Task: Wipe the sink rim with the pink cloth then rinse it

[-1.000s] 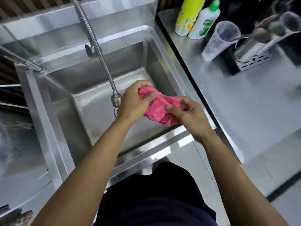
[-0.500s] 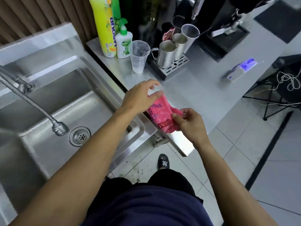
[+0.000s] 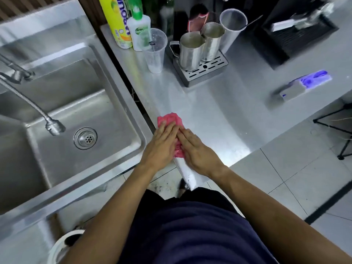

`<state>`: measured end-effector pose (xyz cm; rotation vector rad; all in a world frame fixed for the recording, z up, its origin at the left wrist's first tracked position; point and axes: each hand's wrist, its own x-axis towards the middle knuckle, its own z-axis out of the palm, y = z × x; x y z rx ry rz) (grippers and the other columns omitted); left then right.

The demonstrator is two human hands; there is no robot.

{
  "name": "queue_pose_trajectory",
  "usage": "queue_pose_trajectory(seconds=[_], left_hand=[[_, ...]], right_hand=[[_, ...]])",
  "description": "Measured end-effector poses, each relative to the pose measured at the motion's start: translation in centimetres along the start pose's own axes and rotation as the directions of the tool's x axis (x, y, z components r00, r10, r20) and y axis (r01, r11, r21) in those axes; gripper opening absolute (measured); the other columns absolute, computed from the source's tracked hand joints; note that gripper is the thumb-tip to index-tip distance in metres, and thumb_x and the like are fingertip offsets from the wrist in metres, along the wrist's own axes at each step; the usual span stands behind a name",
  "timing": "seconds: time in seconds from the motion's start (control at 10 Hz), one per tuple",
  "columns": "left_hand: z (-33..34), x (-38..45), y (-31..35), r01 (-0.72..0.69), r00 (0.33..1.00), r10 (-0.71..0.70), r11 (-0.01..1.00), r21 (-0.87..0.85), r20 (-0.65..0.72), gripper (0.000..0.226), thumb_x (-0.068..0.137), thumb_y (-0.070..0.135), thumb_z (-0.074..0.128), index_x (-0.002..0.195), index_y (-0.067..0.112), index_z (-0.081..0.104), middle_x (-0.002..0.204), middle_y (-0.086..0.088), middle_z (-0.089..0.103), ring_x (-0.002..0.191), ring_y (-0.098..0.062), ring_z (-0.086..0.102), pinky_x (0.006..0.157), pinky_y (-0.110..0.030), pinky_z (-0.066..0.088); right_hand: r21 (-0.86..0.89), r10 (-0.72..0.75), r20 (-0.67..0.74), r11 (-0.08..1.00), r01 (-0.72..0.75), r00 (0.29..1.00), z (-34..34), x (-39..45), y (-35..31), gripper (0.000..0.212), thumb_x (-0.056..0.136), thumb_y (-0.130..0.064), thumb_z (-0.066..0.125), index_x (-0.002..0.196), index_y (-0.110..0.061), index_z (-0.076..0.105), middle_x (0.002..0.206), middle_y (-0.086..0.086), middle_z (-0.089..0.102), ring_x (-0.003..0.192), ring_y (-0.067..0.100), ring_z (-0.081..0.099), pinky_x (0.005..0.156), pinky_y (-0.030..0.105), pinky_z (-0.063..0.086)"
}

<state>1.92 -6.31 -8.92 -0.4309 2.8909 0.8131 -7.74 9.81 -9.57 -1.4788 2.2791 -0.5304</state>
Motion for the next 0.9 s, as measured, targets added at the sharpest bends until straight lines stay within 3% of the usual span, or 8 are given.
queue_pose_trajectory(seconds=[0.2,0.3,0.4,0.5,0.6,0.7,0.8,0.9], left_hand=[[1.0,2.2,1.6,-0.014,1.000,0.014,1.000,0.014,-0.006,0.056,0.110,0.026,0.030,0.162,0.010,0.017,0.172,-0.006,0.013,0.159,-0.027,-0.003,0.127,-0.034,-0.006],[1.0,1.7,1.2,0.013,1.000,-0.013,1.000,0.026,0.001,0.058,0.109,0.032,0.024,0.163,0.012,0.014,0.172,-0.002,0.011,0.159,-0.021,-0.002,0.130,-0.037,0.003],[0.6,1.2,0.9,0.031,0.999,-0.031,1.000,0.004,0.013,0.060,0.109,0.037,0.020,0.163,0.015,0.009,0.172,0.002,0.005,0.158,-0.015,-0.007,0.130,-0.033,0.002],[1.2,1.5,1.3,0.034,0.999,-0.034,0.999,0.036,-0.007,0.058,0.111,0.032,0.024,0.163,0.012,0.010,0.172,-0.001,0.006,0.159,-0.019,-0.005,0.130,-0.035,0.002],[1.2,1.4,1.6,0.057,0.998,-0.057,0.998,0.031,-0.017,0.058,0.109,0.033,0.022,0.163,0.011,0.014,0.172,-0.004,0.011,0.159,-0.022,-0.002,0.130,-0.037,0.006],[1.6,1.2,1.7,0.048,0.998,-0.045,0.997,0.061,-0.048,0.061,0.107,0.036,0.017,0.161,0.009,0.024,0.170,-0.007,0.022,0.159,-0.026,0.009,0.130,-0.041,0.015],[0.9,1.4,1.8,0.035,0.987,-0.015,0.992,0.123,-0.158,0.052,0.105,0.031,0.035,0.149,0.006,0.051,0.155,-0.011,0.050,0.150,-0.031,0.038,0.120,-0.041,0.036],[1.1,-0.6,2.2,0.006,0.965,0.042,0.983,0.181,-0.258,0.033,0.095,0.017,0.065,0.127,0.013,0.069,0.133,-0.003,0.068,0.128,-0.030,0.061,0.094,-0.041,0.053]], right_hand=[[-0.009,0.080,-0.034,0.997,-0.081,0.996,-1.3,0.3,0.7,0.066,0.104,-0.016,0.057,0.159,0.003,0.028,0.169,0.021,0.021,0.157,0.038,0.019,0.129,0.046,0.020],[0.006,0.060,-0.024,0.998,-0.059,0.998,-0.7,0.3,0.7,0.067,0.101,-0.004,0.056,0.160,0.003,0.026,0.170,0.020,0.019,0.158,0.035,0.019,0.127,0.038,0.023],[0.033,0.074,-0.043,0.997,-0.072,0.996,0.3,0.4,0.7,0.068,0.102,-0.002,0.051,0.163,-0.004,0.021,0.173,0.014,0.012,0.161,0.028,0.012,0.124,0.028,0.020],[0.027,0.090,-0.051,0.996,-0.089,0.995,0.8,0.2,0.8,0.068,0.105,-0.005,0.051,0.164,-0.006,0.019,0.173,0.011,0.011,0.161,0.023,0.009,0.122,0.024,0.017],[0.008,0.046,-0.070,0.999,-0.045,0.996,0.4,0.3,1.5,0.066,0.104,-0.004,0.055,0.162,-0.004,0.024,0.172,0.013,0.017,0.160,0.025,0.016,0.124,0.028,0.023],[0.001,0.015,-0.083,1.000,-0.015,0.996,0.2,0.0,1.4,0.065,0.102,-0.005,0.058,0.160,-0.002,0.030,0.170,0.015,0.023,0.158,0.028,0.023,0.122,0.034,0.032],[-0.044,-0.006,-0.152,0.999,-0.001,0.988,-0.6,0.4,1.0,0.056,0.099,-0.010,0.065,0.151,0.001,0.047,0.159,0.020,0.044,0.148,0.034,0.044,0.117,0.039,0.042],[-0.080,-0.068,-0.311,0.996,0.046,0.948,-1.0,-0.3,1.4,0.028,0.099,-0.020,0.062,0.120,-0.003,0.072,0.124,0.015,0.070,0.112,0.035,0.067,0.098,0.046,0.057]])
